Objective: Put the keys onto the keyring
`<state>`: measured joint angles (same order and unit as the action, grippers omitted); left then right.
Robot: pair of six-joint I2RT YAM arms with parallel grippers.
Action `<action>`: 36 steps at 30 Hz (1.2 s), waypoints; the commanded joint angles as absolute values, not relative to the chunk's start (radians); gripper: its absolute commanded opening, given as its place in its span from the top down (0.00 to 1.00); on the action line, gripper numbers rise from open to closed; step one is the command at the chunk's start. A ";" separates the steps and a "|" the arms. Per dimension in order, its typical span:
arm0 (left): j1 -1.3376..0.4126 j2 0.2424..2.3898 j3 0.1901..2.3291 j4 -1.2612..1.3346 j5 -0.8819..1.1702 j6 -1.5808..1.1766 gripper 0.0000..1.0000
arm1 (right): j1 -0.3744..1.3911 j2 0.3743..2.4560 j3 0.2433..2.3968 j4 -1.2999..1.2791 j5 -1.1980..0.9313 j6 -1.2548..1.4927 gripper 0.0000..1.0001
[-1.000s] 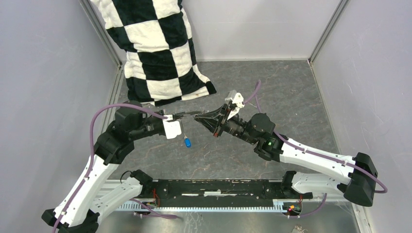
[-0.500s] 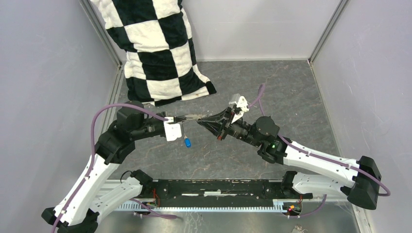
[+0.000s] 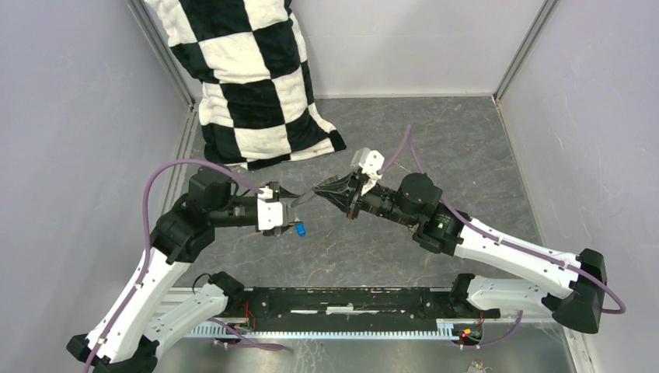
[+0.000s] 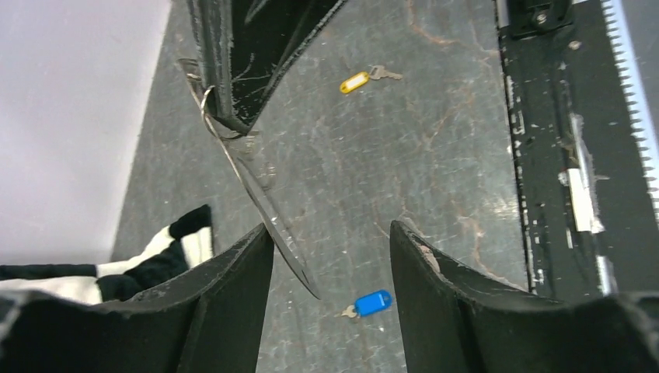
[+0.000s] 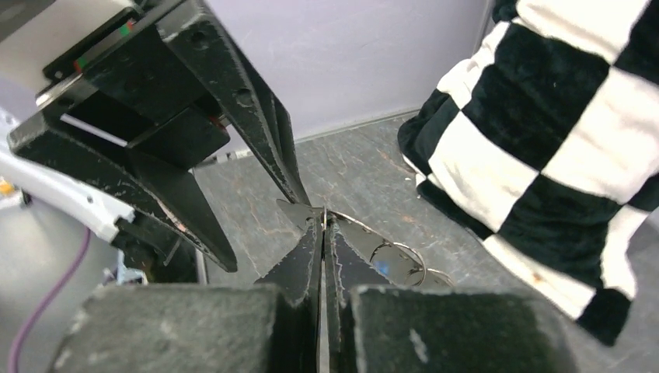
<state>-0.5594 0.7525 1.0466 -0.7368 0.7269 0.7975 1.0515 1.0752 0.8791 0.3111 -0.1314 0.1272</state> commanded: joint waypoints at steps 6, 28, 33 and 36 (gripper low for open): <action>-0.557 0.803 1.185 -0.825 0.891 0.642 0.38 | 1.049 1.165 1.172 -0.165 -0.368 -0.238 0.99; -0.556 0.830 1.114 -0.738 0.860 0.570 0.60 | 1.049 1.141 1.161 -0.170 -0.450 -0.332 0.99; -0.557 0.824 1.095 -0.728 0.881 0.515 0.60 | 1.050 1.078 0.997 0.094 -0.447 -0.204 0.99; -0.557 0.820 1.085 -0.708 0.885 0.490 0.60 | 1.050 1.065 0.932 0.198 -0.464 -0.139 1.00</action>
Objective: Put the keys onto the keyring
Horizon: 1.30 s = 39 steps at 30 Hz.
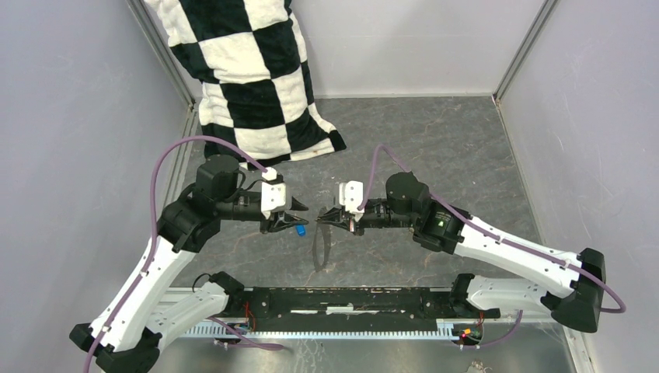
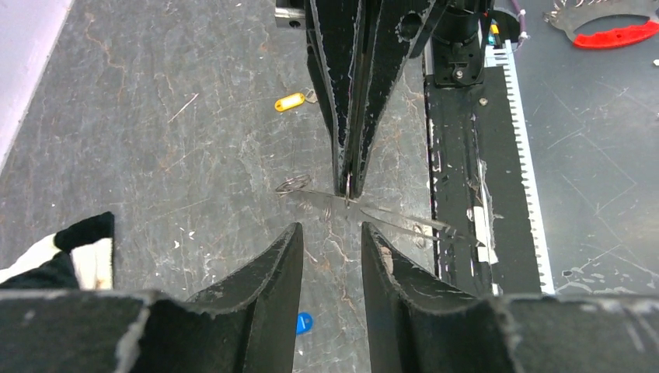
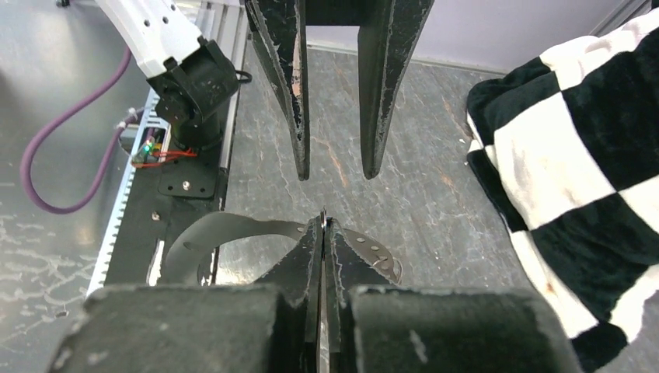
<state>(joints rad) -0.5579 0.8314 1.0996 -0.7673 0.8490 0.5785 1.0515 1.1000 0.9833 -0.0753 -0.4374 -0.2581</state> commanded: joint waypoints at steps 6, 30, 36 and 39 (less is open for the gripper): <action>-0.556 0.826 1.077 -0.701 0.957 0.460 0.59 | 1.049 1.093 0.929 0.241 -0.496 -0.092 0.99; -0.557 0.849 1.108 -0.743 0.969 0.505 0.83 | 1.048 1.132 0.953 0.259 -0.588 -0.078 0.99; -0.557 0.847 1.109 -0.743 0.993 0.499 0.80 | 1.048 1.155 0.975 0.243 -0.613 -0.077 0.99; -0.557 0.852 1.111 -0.744 1.000 0.499 0.77 | 1.051 1.168 0.984 0.248 -0.626 -0.071 0.99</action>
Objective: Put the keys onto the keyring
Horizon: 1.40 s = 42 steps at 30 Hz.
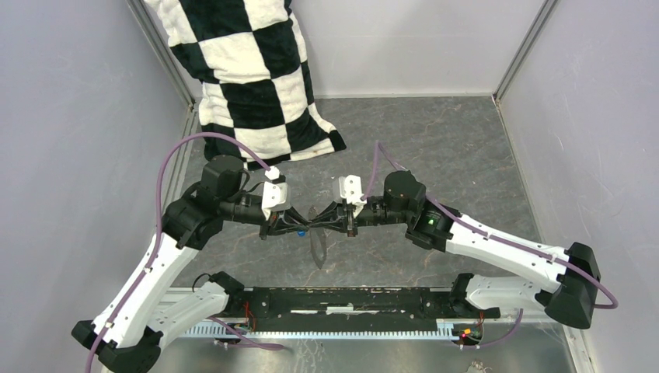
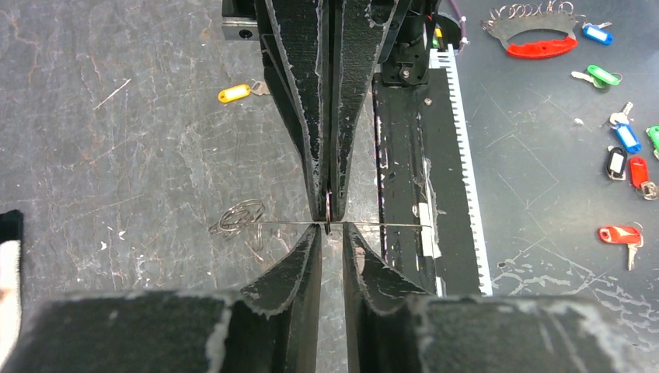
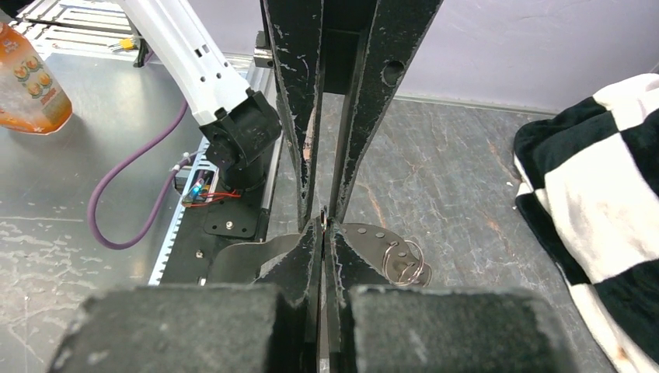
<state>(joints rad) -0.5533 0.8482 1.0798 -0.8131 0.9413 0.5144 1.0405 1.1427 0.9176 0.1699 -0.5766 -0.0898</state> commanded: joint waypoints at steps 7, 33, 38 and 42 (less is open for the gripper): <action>-0.556 0.834 1.107 -0.756 0.998 0.546 0.98 | 1.051 1.168 0.976 0.249 -0.643 -0.064 0.99; -0.557 0.782 1.085 -0.834 0.941 0.631 0.98 | 1.040 1.160 1.101 -0.065 -0.604 -0.132 0.72; -0.557 0.789 1.091 -0.834 0.943 0.627 0.98 | 1.040 1.177 1.122 -0.065 -0.602 -0.127 0.75; -0.557 0.792 1.088 -0.834 0.946 0.629 0.98 | 1.040 1.199 1.137 -0.054 -0.591 -0.119 0.80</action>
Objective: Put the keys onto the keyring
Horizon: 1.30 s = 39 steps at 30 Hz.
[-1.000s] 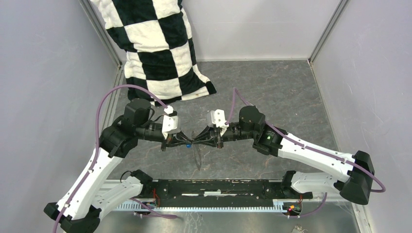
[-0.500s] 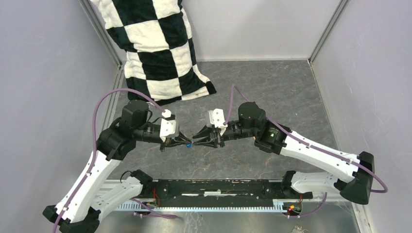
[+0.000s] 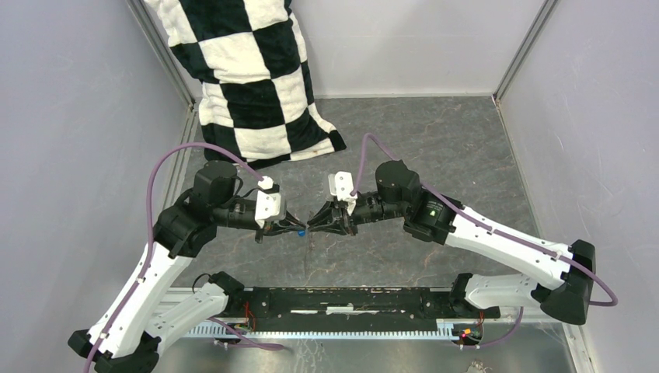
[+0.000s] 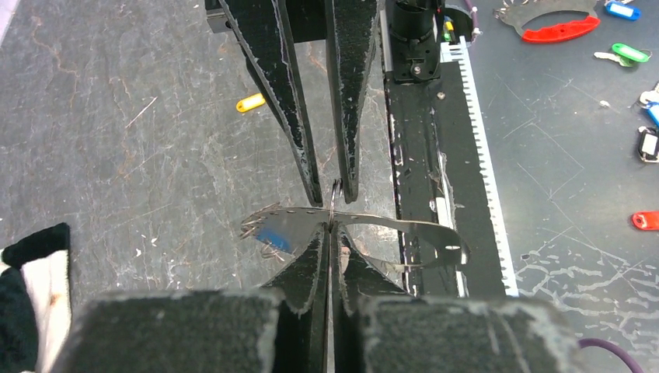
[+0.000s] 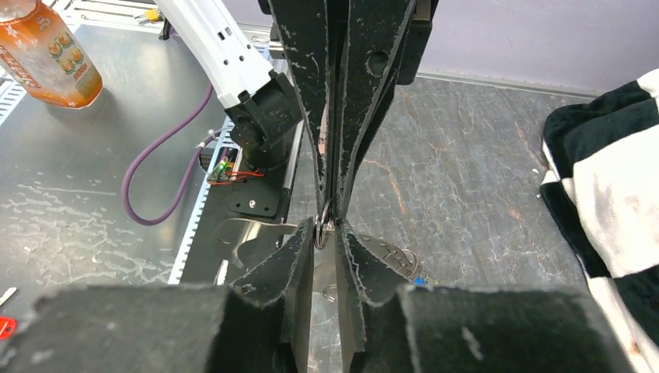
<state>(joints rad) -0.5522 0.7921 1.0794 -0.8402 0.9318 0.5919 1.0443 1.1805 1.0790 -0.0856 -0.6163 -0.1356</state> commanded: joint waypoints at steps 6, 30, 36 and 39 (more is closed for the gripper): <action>-0.557 0.792 1.088 -0.835 0.943 0.629 0.98 | 1.040 1.205 1.130 -0.037 -0.556 -0.110 0.99; -0.557 0.761 1.028 -0.682 0.910 0.343 0.85 | 1.041 1.155 1.030 0.110 -0.568 -0.041 0.99; -0.557 0.765 1.030 -0.699 0.919 0.379 0.98 | 1.039 1.161 1.045 0.085 -0.578 -0.055 0.99; -0.556 0.762 1.040 -0.724 0.932 0.435 0.98 | 1.040 1.171 1.063 0.052 -0.585 -0.069 0.99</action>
<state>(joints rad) -0.5522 0.7658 1.0153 -0.7238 0.8928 0.3916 1.0443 1.1770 1.0229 0.0402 -0.5678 -0.0509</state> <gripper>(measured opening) 0.042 0.014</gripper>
